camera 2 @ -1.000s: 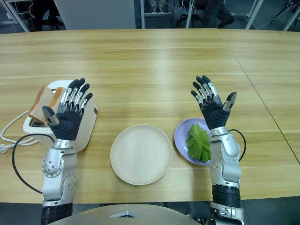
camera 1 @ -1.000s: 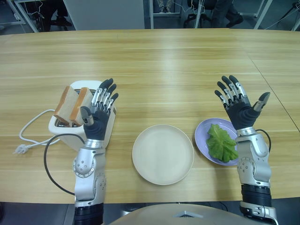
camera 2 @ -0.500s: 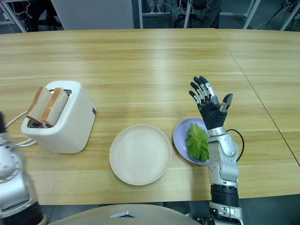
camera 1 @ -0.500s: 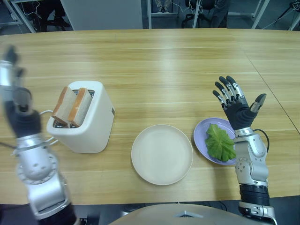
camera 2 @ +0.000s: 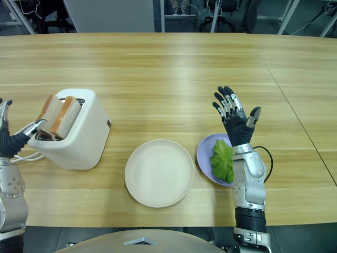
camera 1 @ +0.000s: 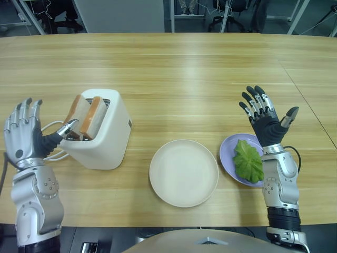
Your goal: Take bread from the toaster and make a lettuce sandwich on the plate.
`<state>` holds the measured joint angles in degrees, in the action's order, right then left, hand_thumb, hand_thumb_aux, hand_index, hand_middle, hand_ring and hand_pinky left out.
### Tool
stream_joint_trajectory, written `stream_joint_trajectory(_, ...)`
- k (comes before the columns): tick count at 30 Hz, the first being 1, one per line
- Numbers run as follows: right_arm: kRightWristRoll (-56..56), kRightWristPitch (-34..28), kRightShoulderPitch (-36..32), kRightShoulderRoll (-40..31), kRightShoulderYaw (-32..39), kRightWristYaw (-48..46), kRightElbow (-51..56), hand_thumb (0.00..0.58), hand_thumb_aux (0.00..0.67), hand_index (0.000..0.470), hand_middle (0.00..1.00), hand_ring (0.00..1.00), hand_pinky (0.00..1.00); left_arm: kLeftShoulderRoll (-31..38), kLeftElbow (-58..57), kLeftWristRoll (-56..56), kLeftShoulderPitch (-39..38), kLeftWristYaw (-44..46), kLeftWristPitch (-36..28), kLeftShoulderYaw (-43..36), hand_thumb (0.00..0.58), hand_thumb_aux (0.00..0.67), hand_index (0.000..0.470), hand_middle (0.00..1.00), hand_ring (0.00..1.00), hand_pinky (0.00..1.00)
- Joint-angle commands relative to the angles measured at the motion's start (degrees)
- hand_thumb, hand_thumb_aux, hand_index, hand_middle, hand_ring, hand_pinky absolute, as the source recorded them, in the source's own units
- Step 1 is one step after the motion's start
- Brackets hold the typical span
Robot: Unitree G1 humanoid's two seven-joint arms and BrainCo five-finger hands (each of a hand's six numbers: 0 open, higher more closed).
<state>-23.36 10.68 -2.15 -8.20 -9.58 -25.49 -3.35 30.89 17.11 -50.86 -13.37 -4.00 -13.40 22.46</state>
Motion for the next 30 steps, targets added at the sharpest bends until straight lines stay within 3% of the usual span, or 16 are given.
stream_joint_trajectory(1, -0.25, -0.08, 0.23, 0.08, -0.24, 0.09, 0.52, 0.0, 0.0, 0.0, 0.0, 0.0, 0.0, 1.48, -3.58, -1.51, 1.19, 2.16, -2.34, -2.88, 0.0, 0.0, 0.0, 0.0, 0.0, 0.0)
stream_joint_trajectory(14, -0.71, -0.56, 0.71, 0.03, -0.14, -0.04, -0.56, 0.0, 0.0, 0.0, 0.0, 0.0, 0.0, 5.39, -9.8, -3.64, 5.95, 2.82, -6.7, -8.29, 0.0, 0.0, 0.0, 0.0, 0.0, 0.0)
stream_joint_trajectory(15, -0.74, -0.61, 0.76, 0.02, -0.11, -0.05, -0.68, 0.0, 0.0, 0.0, 0.0, 0.0, 0.0, 5.5, -10.05, -3.47, 6.31, 2.97, -6.78, -8.72, 0.058, 0.034, 0.023, 0.0, 0.0, 0.0)
stream_joint_trajectory(16, -0.76, -0.66, 0.8, 0.01, -0.08, -0.05, -0.81, 0.0, 0.0, 0.0, 0.0, 0.0, 0.0, 5.52, -10.55, -3.18, 6.85, 3.06, -6.81, -9.23, 0.058, 0.034, 0.023, 0.0, 0.0, 0.0)
stream_joint_trajectory(17, -0.79, -0.7, 0.85, 0.0, -0.05, -0.04, -0.93, 0.0, 0.0, 0.0, 0.0, 0.0, 0.0, 5.54, -10.93, -2.83, 7.27, 3.07, -6.77, -9.61, 0.168, 0.105, 0.072, 0.0, 0.0, 0.0)
stream_joint_trajectory(18, -0.79, -0.73, 0.96, 0.0, -0.01, -0.02, -1.13, 0.0, 0.0, 0.0, 0.0, 0.0, 0.0, 5.51, -11.27, -2.16, 7.75, 3.2, -6.55, -9.96, 0.168, 0.105, 0.072, 0.0, 0.0, 0.0)
stream_joint_trajectory(19, -0.8, -0.76, 1.09, 0.01, 0.03, 0.0, -1.35, 0.0, 0.0, 0.0, 0.0, 0.0, 0.0, 5.35, -11.48, -1.22, 8.24, 3.32, -6.03, -10.26, 0.447, 0.349, 0.24, 0.0, 0.0, 0.0)
stream_joint_trajectory(21, -0.79, -0.76, 1.32, 0.03, 0.11, 0.04, -1.74, 0.0, 0.0, 0.0, 0.0, 0.0, 0.0, 4.12, -11.19, 2.28, 9.38, 3.9, -4.4, -10.59, 0.464, 0.37, 0.254, 0.0, 0.0, 0.0)
stream_joint_trajectory(22, -0.79, -0.76, 1.37, 0.02, 0.16, 0.04, -1.86, 0.0, 0.0, 0.0, 0.0, 0.0, 0.0, 3.19, -10.81, 4.82, 9.78, 4.39, -3.39, -10.59, 0.554, 0.528, 0.363, 0.0, 0.0, 0.0)
stream_joint_trajectory(24, -0.75, -0.73, 1.48, -0.01, 0.23, 0.05, -2.08, 0.0, 0.0, 0.0, 0.0, 0.0, 0.0, 1.03, -9.53, 9.88, 10.6, 4.68, -1.02, -10.14, 0.58, 0.67, 0.46, 0.0, 0.0, 0.0)
stream_joint_trajectory(30, 0.03, -0.41, 1.96, -0.1, 0.68, 0.19, -2.88, 0.0, 0.0, 0.0, 0.0, 0.0, 0.0, -2.06, -8.13, 19.25, 11.58, 3.88, 4.31, -8.09, 0.58, 0.67, 0.46, 0.0, 0.0, 0.0)
